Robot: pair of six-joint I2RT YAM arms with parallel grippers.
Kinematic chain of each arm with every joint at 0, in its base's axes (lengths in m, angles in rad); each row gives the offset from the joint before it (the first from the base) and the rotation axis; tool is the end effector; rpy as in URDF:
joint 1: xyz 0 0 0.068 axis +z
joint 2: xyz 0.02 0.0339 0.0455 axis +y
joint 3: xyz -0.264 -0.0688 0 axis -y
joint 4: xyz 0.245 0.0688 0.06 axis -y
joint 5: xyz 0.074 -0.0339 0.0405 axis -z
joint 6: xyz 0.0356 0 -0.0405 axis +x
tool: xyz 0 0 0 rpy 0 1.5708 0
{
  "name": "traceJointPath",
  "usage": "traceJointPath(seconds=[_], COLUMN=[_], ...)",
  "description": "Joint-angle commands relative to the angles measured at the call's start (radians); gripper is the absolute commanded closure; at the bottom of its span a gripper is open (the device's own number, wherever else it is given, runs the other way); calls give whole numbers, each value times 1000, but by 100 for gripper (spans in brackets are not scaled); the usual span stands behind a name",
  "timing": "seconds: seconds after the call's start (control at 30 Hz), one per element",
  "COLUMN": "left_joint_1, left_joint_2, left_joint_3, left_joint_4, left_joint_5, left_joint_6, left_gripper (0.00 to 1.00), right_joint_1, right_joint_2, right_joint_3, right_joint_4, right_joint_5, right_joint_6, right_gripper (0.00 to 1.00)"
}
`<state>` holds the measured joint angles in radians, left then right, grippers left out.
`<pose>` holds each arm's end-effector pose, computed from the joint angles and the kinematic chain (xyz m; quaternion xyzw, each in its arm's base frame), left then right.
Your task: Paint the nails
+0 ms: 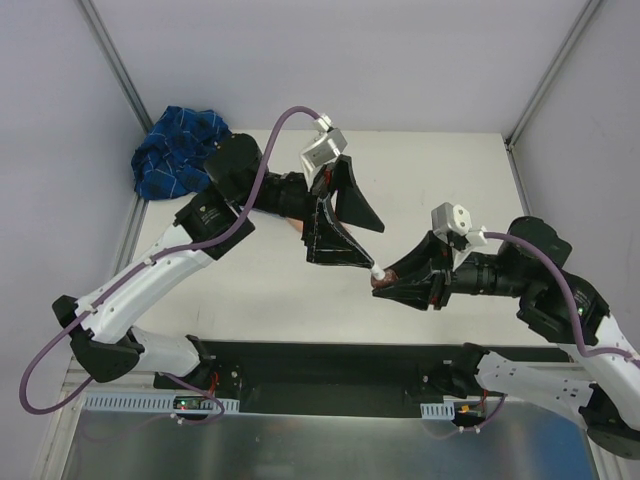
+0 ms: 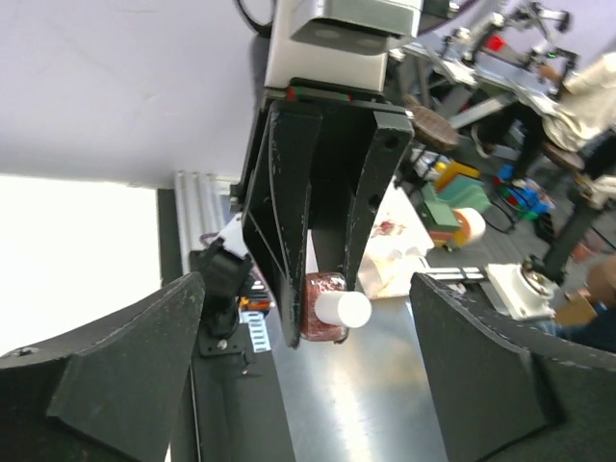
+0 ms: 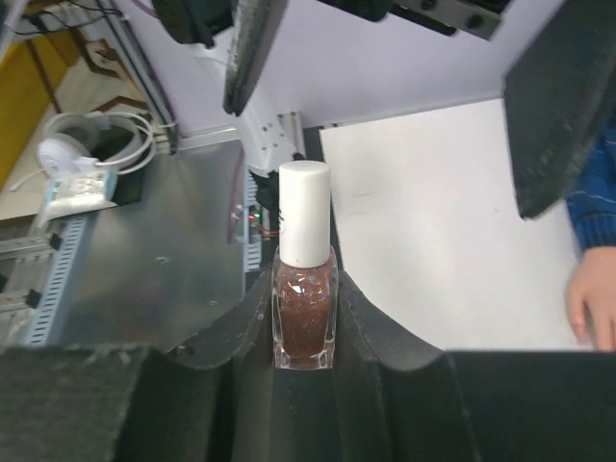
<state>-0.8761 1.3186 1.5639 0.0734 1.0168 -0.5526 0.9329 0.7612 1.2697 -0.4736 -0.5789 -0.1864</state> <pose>0.1466 -0.2232 0.5159 0.4717 0.4416 -0.6792 0.3479 0.0543 0.1059 0.4709 -0.5274 0.4552 0.4360 0.5696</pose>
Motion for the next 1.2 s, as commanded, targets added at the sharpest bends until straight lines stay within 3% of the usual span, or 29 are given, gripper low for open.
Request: traceJointPath(seconds=[0.0,0.13,0.23,0.3,0.4,0.7,0.87,1.03,1.1,1.13,1.17], left_joint_1=[2,-9,-30,-57,-77,-95,-96,-95,-95,-96,-96], left_joint_2=[-39,-33,-22,-13,-21,-16,-25,-25,-24,-27,-33], left_joint_3=[42,51,82,108,111,122,128,134,134,133,125], left_joint_4=[-164,-227,-285,-340,-366,-400,-402,-402,-402,-402,-402], left_joint_5=[-136,-171,-216,-256,-305,-336,-388,-374,-366,-372,-397], left_joint_6=[111,146,210,256,296,330,336,332,330,330,330], left_gripper=[18,29,30,41,48,68,86,89,100,100,100], right_joint_1=[3,3,1,1,3,1,4,4,4,4,3], right_joint_2=[13,24,30,33,35,53,70,73,75,75,75], right_joint_3=[46,54,60,62,65,74,72,69,71,71,69], right_joint_4=[-17,-20,-17,-11,-11,0,0,1,0,-2,-3], right_joint_5=[119,206,243,260,295,288,275,272,274,277,278], right_joint_6=[-61,-59,-53,-50,-47,-36,-35,-35,-35,-35,-36], right_gripper=[100,100,100,100,100,100,100,100,100,100,93])
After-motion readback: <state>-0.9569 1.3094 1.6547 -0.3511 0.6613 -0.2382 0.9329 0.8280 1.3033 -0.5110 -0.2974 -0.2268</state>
